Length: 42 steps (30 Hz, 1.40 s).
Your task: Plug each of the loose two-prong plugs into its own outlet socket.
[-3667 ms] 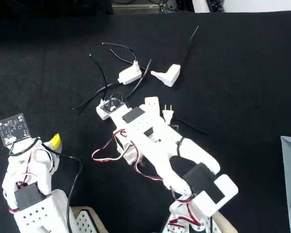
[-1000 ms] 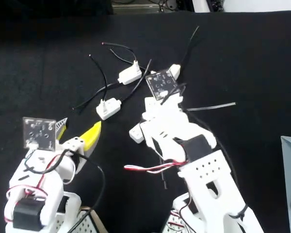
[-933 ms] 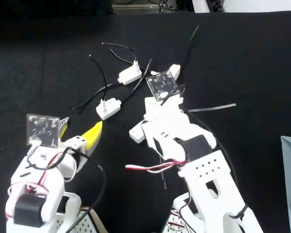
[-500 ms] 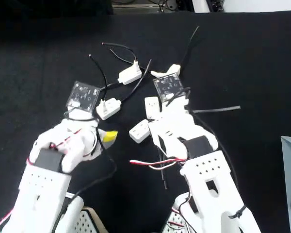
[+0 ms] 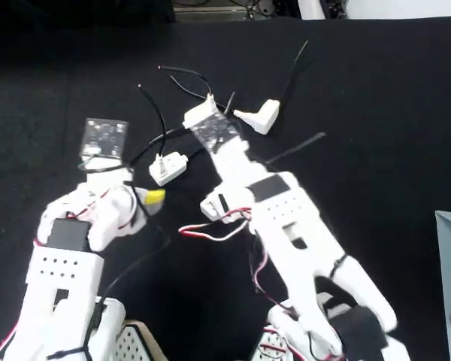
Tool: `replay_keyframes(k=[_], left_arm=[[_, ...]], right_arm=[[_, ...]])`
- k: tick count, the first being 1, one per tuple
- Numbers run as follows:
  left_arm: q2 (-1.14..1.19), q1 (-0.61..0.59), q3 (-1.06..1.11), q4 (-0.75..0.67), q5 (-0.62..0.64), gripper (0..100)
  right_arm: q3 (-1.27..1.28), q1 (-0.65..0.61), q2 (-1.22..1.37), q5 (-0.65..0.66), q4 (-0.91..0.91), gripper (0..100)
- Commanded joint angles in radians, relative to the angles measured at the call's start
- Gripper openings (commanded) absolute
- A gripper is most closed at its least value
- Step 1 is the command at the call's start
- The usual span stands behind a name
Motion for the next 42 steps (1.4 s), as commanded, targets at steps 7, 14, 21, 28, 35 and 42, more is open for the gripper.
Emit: replay_keyframes(k=[7, 14, 21, 28, 35, 42], left_arm=[[0.002, -0.068, -0.005, -0.049, 0.051, 30], [0.002, -0.07, 0.025, -0.098, 0.051, 30], [0.002, -0.07, 0.025, -0.094, 0.051, 30], [0.002, -0.07, 0.027, -0.092, 0.051, 30], [0.002, -0.07, 0.027, -0.092, 0.051, 30], [0.002, -0.07, 0.025, -0.092, 0.051, 30]], right_arm=[[-0.137, -0.069, 0.166, 0.077, -0.006, 1.1], [-0.197, -0.069, 0.185, 0.087, 0.129, 1.1], [-0.199, -0.066, 0.185, 0.101, 0.137, 1.1], [-0.174, -0.049, 0.193, 0.103, 0.112, 1.1], [-0.073, -0.014, 0.186, 0.166, 0.008, 1.1], [-0.008, -0.018, 0.193, 0.232, -0.049, 1.1]])
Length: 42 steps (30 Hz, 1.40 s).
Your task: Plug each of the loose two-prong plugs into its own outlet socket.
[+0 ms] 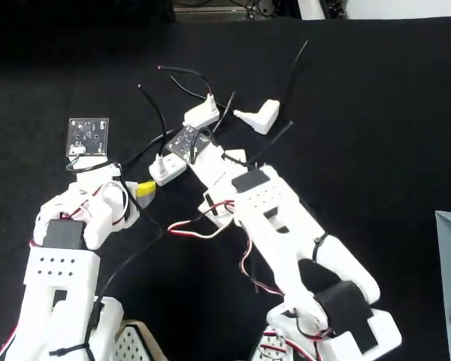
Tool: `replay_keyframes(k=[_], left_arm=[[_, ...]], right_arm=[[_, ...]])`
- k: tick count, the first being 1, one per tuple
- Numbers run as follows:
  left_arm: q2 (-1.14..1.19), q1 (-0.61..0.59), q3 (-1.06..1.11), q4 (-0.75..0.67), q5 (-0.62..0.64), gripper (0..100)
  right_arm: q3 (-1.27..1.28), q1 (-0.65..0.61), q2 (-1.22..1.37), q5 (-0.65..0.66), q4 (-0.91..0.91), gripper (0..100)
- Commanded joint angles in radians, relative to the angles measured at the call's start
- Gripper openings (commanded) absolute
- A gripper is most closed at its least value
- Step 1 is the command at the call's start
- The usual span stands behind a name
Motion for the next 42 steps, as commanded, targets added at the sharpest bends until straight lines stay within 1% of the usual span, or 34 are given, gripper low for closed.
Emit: replay_keyframes(k=[1, 5, 11, 21, 25, 34, 42], left_arm=[[0.0, -0.01, -0.012, -0.012, 0.011, 30], [0.0, -0.01, -0.012, -0.012, 0.012, 30], [0.0, -0.01, -0.012, -0.012, 0.012, 30], [0.0, -0.01, -0.01, -0.012, 0.012, 30], [0.0, -0.01, -0.01, -0.012, 0.012, 30], [0.0, -0.01, -0.01, -0.012, 0.011, 30], [0.0, -0.01, -0.01, -0.014, 0.009, 30]], right_arm=[[0.044, 0.021, 0.013, 0.049, -0.037, 1.1], [0.062, 0.005, 0.013, 0.077, -0.04, 1.1], [0.088, -0.072, 0.015, 0.089, -0.044, 1.1], [0.081, -0.075, 0.007, 0.086, -0.046, 1.5], [0.058, -0.071, 0.005, 0.08, -0.021, 11.3], [-0.088, -0.075, 0.004, -0.034, 0.12, 12.0], [-0.142, -0.071, 0.004, -0.1, 0.123, 11.8]])
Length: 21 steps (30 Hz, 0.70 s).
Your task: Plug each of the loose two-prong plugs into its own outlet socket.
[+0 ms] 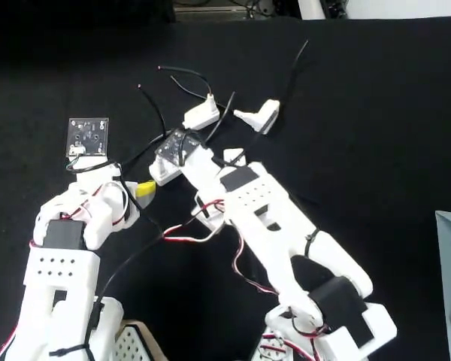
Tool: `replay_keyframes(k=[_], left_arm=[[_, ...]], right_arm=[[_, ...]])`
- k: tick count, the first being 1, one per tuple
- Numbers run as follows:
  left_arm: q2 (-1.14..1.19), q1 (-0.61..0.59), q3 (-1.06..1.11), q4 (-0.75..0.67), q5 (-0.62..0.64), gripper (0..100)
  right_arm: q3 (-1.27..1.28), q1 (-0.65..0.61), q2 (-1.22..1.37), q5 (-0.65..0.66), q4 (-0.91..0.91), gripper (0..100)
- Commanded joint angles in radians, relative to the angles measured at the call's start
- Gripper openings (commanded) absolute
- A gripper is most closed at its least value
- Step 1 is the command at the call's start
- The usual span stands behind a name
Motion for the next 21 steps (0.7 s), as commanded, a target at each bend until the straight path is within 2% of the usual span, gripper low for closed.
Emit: replay_keyframes(k=[1, 21], left_arm=[[0.0, -0.01, -0.01, -0.014, 0.009, 30], [0.0, -0.01, 0.005, -0.02, 0.006, 30]], right_arm=[[-0.061, -0.011, -0.013, -0.032, 0.002, 11.8], [-0.12, -0.009, -0.013, -0.187, -0.003, 11.7]])
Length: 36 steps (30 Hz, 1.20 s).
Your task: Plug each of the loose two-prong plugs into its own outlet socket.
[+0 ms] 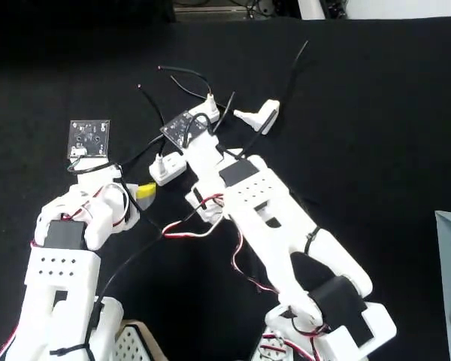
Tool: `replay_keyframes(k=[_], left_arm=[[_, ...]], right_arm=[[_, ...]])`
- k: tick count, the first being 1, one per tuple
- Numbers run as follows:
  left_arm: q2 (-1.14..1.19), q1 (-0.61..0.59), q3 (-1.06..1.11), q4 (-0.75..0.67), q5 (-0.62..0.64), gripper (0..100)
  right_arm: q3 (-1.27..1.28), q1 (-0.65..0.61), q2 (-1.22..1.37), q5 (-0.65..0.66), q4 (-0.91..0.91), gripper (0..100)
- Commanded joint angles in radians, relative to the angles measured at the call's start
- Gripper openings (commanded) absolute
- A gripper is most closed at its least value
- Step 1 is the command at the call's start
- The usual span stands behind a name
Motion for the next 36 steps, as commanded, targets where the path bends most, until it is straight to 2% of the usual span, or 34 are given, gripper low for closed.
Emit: replay_keyframes(k=[1, 3, 6, 10, 14, 25, 36], left_arm=[[0.0, -0.01, -0.012, -0.017, 0.006, 30], [0.0, -0.01, -0.012, -0.017, 0.006, 30], [0.0, -0.01, -0.012, -0.017, 0.005, 30], [0.0, -0.01, -0.012, -0.017, 0.005, 30], [0.0, -0.01, -0.012, -0.018, 0.005, 30], [0.0, -0.01, -0.012, -0.018, 0.005, 30], [0.0, -0.016, -0.019, -0.015, 0.005, 30]], right_arm=[[-0.047, -0.009, -0.015, -0.015, -0.005, 11.6], [-0.044, -0.009, -0.015, -0.015, 0.002, 9.8], [-0.042, 0.009, -0.013, -0.009, -0.003, 0.9], [-0.027, 0.031, -0.013, -0.003, -0.002, 1.1], [0.036, 0.003, -0.013, 0.057, -0.015, 1.1], [0.216, 0.002, -0.005, 0.112, -0.187, 1.1], [0.071, -0.071, -0.015, 0.106, -0.207, 1.1]])
